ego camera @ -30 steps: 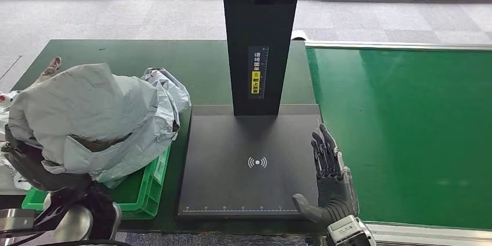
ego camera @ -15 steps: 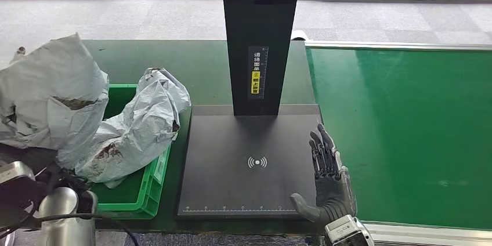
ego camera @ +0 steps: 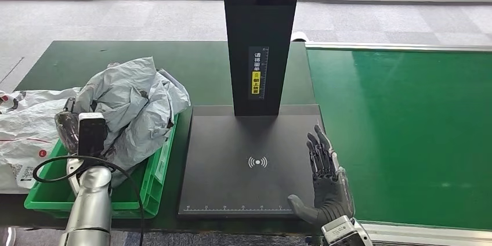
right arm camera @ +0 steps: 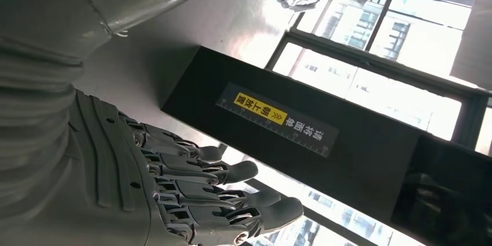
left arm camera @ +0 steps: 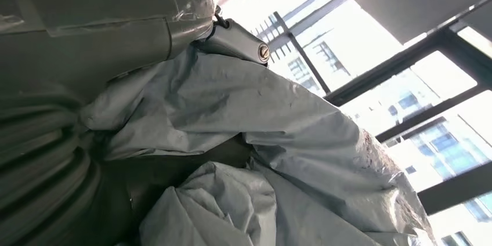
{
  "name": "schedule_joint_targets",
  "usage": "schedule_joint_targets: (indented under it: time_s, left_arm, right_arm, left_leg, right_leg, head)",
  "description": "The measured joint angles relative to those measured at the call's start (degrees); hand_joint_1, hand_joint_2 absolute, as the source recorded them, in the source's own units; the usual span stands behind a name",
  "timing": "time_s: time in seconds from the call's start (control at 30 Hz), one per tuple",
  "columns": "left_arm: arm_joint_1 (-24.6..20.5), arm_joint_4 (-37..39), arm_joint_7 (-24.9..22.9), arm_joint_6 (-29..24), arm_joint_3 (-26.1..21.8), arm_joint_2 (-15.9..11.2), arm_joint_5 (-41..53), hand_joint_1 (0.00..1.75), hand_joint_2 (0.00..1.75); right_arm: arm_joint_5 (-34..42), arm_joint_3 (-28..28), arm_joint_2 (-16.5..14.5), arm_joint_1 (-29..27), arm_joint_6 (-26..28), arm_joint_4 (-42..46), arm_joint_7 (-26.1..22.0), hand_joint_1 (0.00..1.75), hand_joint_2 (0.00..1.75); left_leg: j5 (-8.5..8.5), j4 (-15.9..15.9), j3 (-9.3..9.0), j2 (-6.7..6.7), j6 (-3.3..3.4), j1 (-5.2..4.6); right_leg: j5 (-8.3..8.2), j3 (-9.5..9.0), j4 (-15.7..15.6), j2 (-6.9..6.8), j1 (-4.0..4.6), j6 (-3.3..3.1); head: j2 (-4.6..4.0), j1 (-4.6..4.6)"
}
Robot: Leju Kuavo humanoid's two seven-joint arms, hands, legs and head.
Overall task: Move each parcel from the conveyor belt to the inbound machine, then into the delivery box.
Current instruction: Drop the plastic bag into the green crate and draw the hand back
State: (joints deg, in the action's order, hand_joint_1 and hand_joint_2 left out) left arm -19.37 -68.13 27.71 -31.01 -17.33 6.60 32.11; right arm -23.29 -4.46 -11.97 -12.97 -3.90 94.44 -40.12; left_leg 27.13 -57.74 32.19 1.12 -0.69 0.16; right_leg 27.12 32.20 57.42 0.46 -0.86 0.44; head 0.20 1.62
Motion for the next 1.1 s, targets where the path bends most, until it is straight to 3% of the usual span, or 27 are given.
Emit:
schedule_joint_targets:
  time_s: [0.03, 0.07, 0.13, 0.5, 0.63, 0.87, 1.1]
  left_arm:
    - [-0.27, 0.59, 0.55, 0.56, 0.0, 0.0, -0.67, 0.23, 1.31]
    - [-0.43, 0.98, 1.27, 0.98, 0.0, 0.01, -1.46, 0.0, 0.87]
    - [-0.47, 1.17, 2.48, 1.33, 0.0, 0.1, -2.65, 0.0, 0.0]
    - [3.79, -5.99, 4.85, 6.23, 0.08, 2.96, -11.26, 0.0, 0.0]
    - [6.73, -9.91, 9.58, 10.3, 0.98, 4.48, -19.21, 0.0, 0.0]
    - [15.8, -18.8, 12.44, 14.48, 7.18, 7.26, -27.05, 0.0, 0.0]
    - [19.75, -21.77, 12.1, 20.58, 11.98, 8.67, -30.89, 0.0, 0.0]
  right_arm:
    - [0.0, 0.01, -0.01, 0.0, -0.03, 0.0, 0.0, 0.0, 1.75]
    - [0.03, 0.01, -0.01, 0.0, -0.04, 0.0, 0.0, 0.0, 1.75]
    - [0.15, 0.04, -0.01, 0.0, -0.03, 0.0, 0.01, 0.0, 1.75]
    - [1.74, 0.1, -0.01, 0.16, 1.07, -0.43, 0.01, 0.0, 1.75]
    - [2.64, 0.1, -0.01, 0.2, 1.56, -0.55, 0.01, 0.0, 1.75]
    - [5.81, 0.11, 0.13, 0.33, 1.23, -1.31, 0.02, 0.0, 1.75]
    - [6.48, 0.11, 0.34, 0.74, 1.17, -2.23, 0.02, 0.0, 1.75]
  left_leg:
    - [0.0, 0.01, -0.02, -0.01, 0.0, 0.0]
    - [-0.01, 0.01, -0.04, -0.01, -0.01, 0.01]
    - [-0.07, 0.02, -0.06, -0.02, -0.03, 0.01]
    - [-0.12, 0.01, -0.07, -0.02, -0.05, -0.01]
    - [-0.08, 0.01, -0.04, -0.03, -0.03, 0.0]
    - [-0.05, 0.01, 0.12, -0.09, -0.02, 0.01]
    - [-0.05, 0.01, 0.15, -0.1, -0.02, 0.02]
  right_leg:
    - [0.01, -0.02, 0.0, -0.01, 0.0, 0.0]
    - [0.01, -0.04, 0.01, -0.01, 0.01, -0.01]
    - [0.0, -0.05, 0.02, -0.01, 0.02, -0.02]
    - [-0.04, -0.04, 0.04, 0.04, 0.0, -0.04]
    - [-0.02, 0.01, 0.03, 0.05, 0.0, -0.04]
    - [-0.01, 0.19, 0.0, 0.08, 0.02, -0.03]
    - [-0.02, 0.22, 0.01, 0.07, 0.04, -0.03]
  head:
    - [0.0, 0.01]
    - [0.0, 0.0]
    - [0.0, 0.01]
    - [0.0, 0.0]
    - [0.0, 0.01]
    - [0.0, 0.02]
    - [0.0, 0.02]
